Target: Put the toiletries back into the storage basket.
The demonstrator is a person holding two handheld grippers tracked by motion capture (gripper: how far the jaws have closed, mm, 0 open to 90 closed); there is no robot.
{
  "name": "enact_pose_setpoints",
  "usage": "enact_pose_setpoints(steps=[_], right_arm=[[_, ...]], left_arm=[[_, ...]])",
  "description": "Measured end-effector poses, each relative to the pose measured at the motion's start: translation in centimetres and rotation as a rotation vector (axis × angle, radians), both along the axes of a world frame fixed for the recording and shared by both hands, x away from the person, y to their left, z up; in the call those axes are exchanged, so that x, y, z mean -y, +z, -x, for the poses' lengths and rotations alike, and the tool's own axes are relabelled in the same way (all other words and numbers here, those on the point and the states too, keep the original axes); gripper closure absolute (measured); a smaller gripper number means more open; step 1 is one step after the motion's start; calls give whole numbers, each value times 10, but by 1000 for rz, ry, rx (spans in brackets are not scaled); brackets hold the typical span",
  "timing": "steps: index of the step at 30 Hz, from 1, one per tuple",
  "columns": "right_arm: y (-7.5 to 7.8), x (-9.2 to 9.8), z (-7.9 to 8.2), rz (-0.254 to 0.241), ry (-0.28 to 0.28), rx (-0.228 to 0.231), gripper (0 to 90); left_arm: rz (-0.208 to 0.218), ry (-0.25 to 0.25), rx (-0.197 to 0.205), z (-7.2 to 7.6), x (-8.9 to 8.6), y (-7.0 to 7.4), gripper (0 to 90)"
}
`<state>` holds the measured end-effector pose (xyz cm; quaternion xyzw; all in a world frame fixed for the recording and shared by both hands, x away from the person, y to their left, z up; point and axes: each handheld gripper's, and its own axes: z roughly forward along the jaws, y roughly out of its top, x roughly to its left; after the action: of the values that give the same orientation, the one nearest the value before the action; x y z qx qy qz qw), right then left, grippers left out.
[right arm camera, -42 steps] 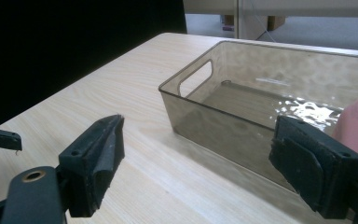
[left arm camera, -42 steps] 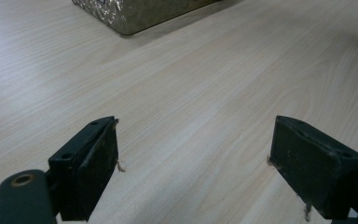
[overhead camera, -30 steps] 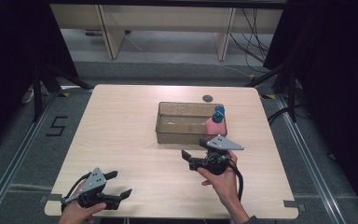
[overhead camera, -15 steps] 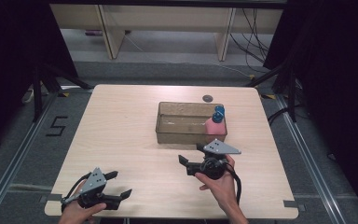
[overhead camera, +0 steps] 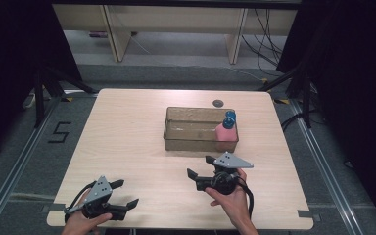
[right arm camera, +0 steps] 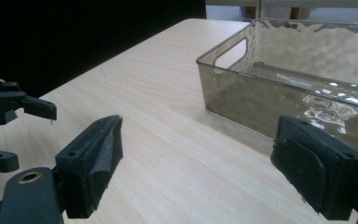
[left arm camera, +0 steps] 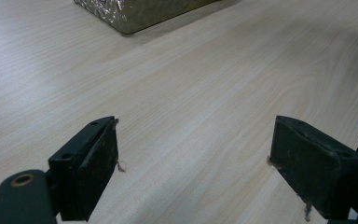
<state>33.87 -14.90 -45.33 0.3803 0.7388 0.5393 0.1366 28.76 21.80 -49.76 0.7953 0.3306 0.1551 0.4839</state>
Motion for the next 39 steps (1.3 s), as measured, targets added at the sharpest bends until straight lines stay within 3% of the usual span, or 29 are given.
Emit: enact_pose_setpoints(steps=[2, 3, 4, 6, 10, 13, 15, 16, 20, 22, 23, 24, 25, 26, 30, 32, 33, 34, 39], right_arm=[[-1, 0, 0, 15, 22, -1, 169], [-2, -2, 4, -7, 3, -35, 169], [-3, 0, 1, 14, 26, -1, 169], [-3, -1, 4, 1, 19, -15, 169], [-4, 0, 5, 17, 28, 7, 172], [-5, -1, 7, 12, 40, -16, 173], [-6, 0, 8, 23, 35, 7, 173], [-6, -1, 9, 15, 25, -13, 172], [-7, -1, 12, 12, 40, -5, 173], [-7, -2, 16, -3, 29, -33, 172], [-8, -1, 14, 17, 36, -1, 172], [-9, -1, 14, 28, 36, 4, 171], [-9, -2, 16, 15, 27, -19, 170], [-10, -1, 15, 29, 33, 3, 170], [-11, 0, 20, 6, 29, -20, 166], [-11, 2, 21, 13, 27, -4, 164], [-11, 0, 24, -5, 13, -44, 164], [-12, 2, 22, 9, 29, -3, 164], [-14, 4, 25, 13, 27, -8, 166]], left_arm=[[-4, 0, 0, 0, 0, 0, 147], [-5, -1, 0, 0, 0, 0, 147], [-7, -2, 0, 0, -1, 0, 147], [-7, -2, 0, 0, 0, 0, 147], [-8, -2, 0, 0, 0, 0, 147], [-7, -3, 0, 0, 0, 0, 147], [-7, -3, 0, 0, 0, 0, 146], [-7, -3, 0, 0, 0, 0, 146], [-6, -3, 0, 0, 0, 0, 147], [-6, -3, 0, 0, 0, 0, 147], [-5, -3, 1, 0, 0, 0, 147], [-5, -3, 1, 0, 0, 0, 147], [-6, -3, 1, 0, 0, 0, 147], [-6, -4, 1, 0, 0, 0, 147], [0, -5, 1, 0, 1, 0, 146], [0, -5, 0, 1, 1, 0, 147], [-1, -5, 0, 1, 1, 0, 146], [0, -5, 0, 0, 1, 0, 147], [1, -4, 0, 0, 1, 0, 147]])
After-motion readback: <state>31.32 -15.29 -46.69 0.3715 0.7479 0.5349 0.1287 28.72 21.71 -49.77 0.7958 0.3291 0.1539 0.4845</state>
